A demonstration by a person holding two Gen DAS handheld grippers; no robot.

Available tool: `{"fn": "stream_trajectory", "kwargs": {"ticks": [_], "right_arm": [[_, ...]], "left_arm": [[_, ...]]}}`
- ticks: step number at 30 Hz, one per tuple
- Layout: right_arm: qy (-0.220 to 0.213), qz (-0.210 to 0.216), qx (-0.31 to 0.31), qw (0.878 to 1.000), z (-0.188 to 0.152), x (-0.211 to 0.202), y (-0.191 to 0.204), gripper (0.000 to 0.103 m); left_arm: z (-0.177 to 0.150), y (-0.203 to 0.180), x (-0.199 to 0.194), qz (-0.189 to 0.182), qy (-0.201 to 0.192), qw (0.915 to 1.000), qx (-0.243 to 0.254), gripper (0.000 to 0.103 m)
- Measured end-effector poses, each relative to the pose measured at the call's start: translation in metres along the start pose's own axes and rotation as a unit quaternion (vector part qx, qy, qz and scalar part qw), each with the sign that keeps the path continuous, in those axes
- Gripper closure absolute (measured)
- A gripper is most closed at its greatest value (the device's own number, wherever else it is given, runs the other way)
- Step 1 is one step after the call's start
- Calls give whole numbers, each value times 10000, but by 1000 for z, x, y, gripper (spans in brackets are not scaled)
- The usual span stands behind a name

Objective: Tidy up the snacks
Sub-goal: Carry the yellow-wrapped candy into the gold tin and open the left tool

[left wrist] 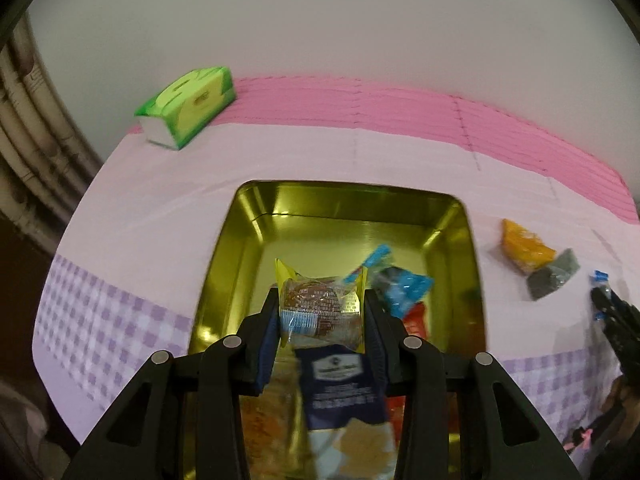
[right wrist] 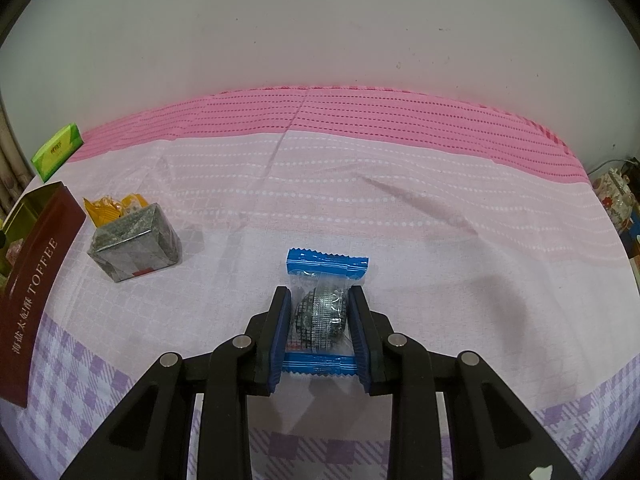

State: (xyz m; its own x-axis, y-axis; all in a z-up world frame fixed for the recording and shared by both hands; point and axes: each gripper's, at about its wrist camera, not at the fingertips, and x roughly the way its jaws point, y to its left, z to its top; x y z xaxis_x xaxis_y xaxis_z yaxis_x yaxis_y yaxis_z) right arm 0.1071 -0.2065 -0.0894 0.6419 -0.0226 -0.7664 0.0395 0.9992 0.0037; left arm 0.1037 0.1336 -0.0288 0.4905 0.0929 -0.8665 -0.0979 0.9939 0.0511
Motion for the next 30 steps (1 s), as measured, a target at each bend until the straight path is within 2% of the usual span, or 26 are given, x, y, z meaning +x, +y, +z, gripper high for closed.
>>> {"fn": "stream_trajectory", "kwargs": {"ticks": [14,30], "right_arm": [[3,-6,-22,10000,0,1,0,76],[3,-9,-34,10000,0,1,0,76]], "left_arm": [[1,10,23,211,161,9996,-28,63],[5,12,27,186,180,9997,0,60]]}}
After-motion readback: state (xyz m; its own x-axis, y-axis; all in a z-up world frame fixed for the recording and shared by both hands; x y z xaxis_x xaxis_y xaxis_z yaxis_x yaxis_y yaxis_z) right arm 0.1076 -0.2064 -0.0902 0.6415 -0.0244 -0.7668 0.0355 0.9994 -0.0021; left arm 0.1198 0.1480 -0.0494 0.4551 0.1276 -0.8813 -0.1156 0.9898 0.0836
